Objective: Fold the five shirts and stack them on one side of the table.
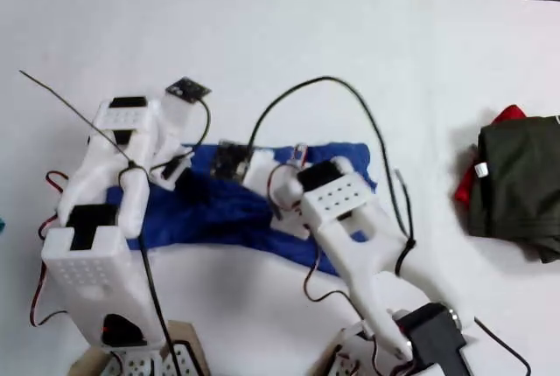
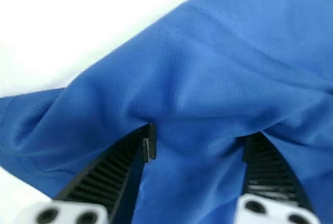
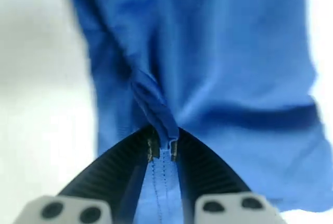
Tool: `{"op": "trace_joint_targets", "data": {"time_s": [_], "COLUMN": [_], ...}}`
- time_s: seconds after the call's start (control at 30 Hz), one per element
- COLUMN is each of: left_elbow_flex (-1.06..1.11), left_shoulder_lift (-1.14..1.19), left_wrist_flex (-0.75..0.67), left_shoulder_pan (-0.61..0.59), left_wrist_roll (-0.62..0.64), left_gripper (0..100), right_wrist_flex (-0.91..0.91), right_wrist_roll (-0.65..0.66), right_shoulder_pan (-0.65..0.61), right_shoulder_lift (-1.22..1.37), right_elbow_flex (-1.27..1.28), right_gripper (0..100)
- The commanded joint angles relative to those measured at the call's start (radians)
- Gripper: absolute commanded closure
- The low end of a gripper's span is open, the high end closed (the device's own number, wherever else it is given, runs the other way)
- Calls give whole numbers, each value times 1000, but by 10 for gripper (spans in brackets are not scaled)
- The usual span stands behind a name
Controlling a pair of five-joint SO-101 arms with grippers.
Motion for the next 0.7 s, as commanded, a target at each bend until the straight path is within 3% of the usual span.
{"op": "trace_joint_targets", "data": {"time_s": [0.0,0.37,0.67], "left_elbow_flex": [1,1,1], "left_shoulder_lift": [18,18,18], "left_wrist_flex": [14,14,14], "left_shoulder_pan": [2,2,2], "left_wrist_roll": [0,0,0], "left_gripper": [713,712,712], "right_wrist_flex": [-10,2,-31], "right_wrist_roll": [29,29,31], "right_shoulder_pan": [47,-36,-25], "right_shoulder_lift": [-39,111,315], "right_elbow_flex": [-104,-178,-290], "right_gripper": [947,935,730]}}
